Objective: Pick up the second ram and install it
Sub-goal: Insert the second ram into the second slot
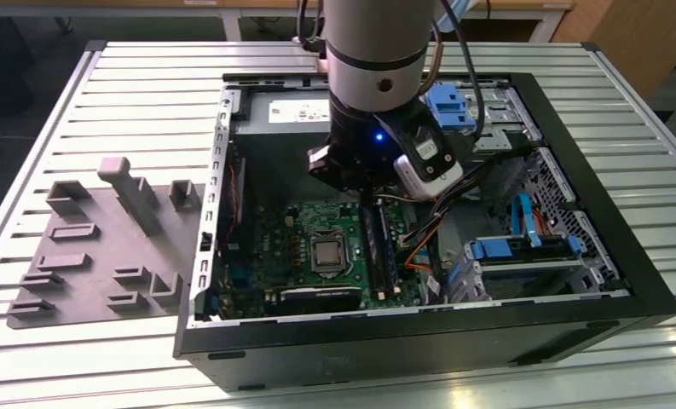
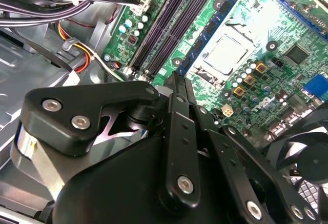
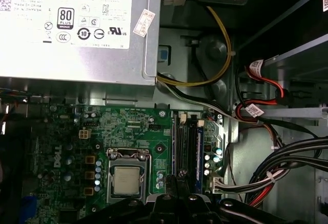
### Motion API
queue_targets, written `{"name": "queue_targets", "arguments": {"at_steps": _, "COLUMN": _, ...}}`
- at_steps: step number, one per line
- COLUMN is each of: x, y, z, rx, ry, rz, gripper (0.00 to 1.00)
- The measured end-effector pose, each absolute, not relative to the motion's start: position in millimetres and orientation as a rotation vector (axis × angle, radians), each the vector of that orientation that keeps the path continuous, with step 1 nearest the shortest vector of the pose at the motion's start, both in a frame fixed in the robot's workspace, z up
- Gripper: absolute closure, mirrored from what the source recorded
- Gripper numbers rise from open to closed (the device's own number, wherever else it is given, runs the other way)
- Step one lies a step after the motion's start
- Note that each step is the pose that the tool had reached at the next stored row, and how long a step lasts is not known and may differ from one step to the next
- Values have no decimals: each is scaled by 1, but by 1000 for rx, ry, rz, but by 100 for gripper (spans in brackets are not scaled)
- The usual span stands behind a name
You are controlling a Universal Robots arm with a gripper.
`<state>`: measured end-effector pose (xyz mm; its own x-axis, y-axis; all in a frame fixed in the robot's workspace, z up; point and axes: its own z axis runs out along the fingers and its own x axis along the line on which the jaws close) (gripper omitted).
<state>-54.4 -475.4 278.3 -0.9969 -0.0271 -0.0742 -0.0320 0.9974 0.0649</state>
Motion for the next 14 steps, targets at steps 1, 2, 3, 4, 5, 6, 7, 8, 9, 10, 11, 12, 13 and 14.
{"name": "queue_targets", "arguments": {"at_steps": 1, "x": -54, "y": -475, "z": 278, "rx": -45, "ry": 3066, "rz": 101, "gripper": 88}}
{"name": "queue_targets", "arguments": {"at_steps": 2, "x": -54, "y": -475, "z": 278, "rx": -45, "ry": 3066, "rz": 101, "gripper": 88}}
{"name": "queue_targets", "arguments": {"at_steps": 3, "x": -53, "y": -475, "z": 278, "rx": -45, "ry": 3066, "rz": 101, "gripper": 88}}
{"name": "queue_targets", "arguments": {"at_steps": 4, "x": -53, "y": -476, "z": 277, "rx": -44, "ry": 3066, "rz": 102, "gripper": 88}}
{"name": "queue_targets", "arguments": {"at_steps": 5, "x": -53, "y": -476, "z": 277, "rx": -44, "ry": 3066, "rz": 102, "gripper": 88}}
{"name": "queue_targets", "arguments": {"at_steps": 6, "x": -53, "y": -476, "z": 277, "rx": -44, "ry": 3066, "rz": 102, "gripper": 88}}
{"name": "queue_targets", "arguments": {"at_steps": 7, "x": -53, "y": -476, "z": 277, "rx": -44, "ry": 3066, "rz": 102, "gripper": 88}}
{"name": "queue_targets", "arguments": {"at_steps": 8, "x": -53, "y": -476, "z": 277, "rx": -44, "ry": 3066, "rz": 101, "gripper": 88}}
{"name": "queue_targets", "arguments": {"at_steps": 9, "x": -52, "y": -476, "z": 277, "rx": -44, "ry": 3066, "rz": 101, "gripper": 88}}
{"name": "queue_targets", "arguments": {"at_steps": 10, "x": -52, "y": -476, "z": 276, "rx": -44, "ry": 3066, "rz": 101, "gripper": 88}}
{"name": "queue_targets", "arguments": {"at_steps": 11, "x": -52, "y": -476, "z": 276, "rx": -44, "ry": 3066, "rz": 101, "gripper": 88}}
{"name": "queue_targets", "arguments": {"at_steps": 12, "x": -52, "y": -477, "z": 276, "rx": -44, "ry": 3066, "rz": 102, "gripper": 88}}
{"name": "queue_targets", "arguments": {"at_steps": 13, "x": -52, "y": -477, "z": 276, "rx": -44, "ry": 3066, "rz": 101, "gripper": 88}}
{"name": "queue_targets", "arguments": {"at_steps": 14, "x": -52, "y": -477, "z": 276, "rx": -44, "ry": 3066, "rz": 101, "gripper": 88}}
